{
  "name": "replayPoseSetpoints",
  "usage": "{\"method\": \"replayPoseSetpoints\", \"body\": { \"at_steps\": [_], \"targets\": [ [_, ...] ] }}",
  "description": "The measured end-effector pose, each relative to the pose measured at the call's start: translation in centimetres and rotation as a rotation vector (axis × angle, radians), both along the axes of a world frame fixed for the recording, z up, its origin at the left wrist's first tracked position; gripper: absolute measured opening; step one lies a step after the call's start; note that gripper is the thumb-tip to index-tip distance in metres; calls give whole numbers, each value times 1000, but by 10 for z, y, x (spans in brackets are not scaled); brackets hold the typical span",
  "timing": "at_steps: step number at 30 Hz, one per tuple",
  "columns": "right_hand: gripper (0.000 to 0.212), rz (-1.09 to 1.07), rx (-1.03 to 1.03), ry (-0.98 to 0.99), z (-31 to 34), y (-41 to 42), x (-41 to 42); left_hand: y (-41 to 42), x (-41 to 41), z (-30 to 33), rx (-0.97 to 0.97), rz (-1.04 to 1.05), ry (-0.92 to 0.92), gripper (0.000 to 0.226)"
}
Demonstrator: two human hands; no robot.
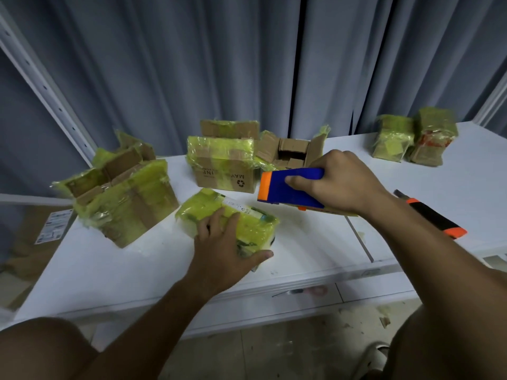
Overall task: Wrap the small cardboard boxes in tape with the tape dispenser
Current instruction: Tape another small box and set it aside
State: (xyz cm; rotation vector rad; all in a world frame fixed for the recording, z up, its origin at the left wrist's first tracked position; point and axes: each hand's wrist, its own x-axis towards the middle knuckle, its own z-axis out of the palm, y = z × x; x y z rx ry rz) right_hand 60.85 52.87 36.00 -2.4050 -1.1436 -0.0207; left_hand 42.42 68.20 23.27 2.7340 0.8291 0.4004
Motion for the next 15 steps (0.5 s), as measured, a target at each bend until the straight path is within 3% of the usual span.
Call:
{"method": "replayPoseSetpoints", "body": {
  "at_steps": [5, 8, 15],
  "targets": [
    [54, 128, -5, 32, -5, 11, -4, 15, -3, 1, -204, -185, -79, 85],
    [57, 181, -13, 54, -6, 12, -5, 24, -6, 8, -282, -303, -35, 88],
    [42, 279, 33, 210, -3, 8, -17, 33, -19, 30, -387, -369, -12, 78]
  ]
}}
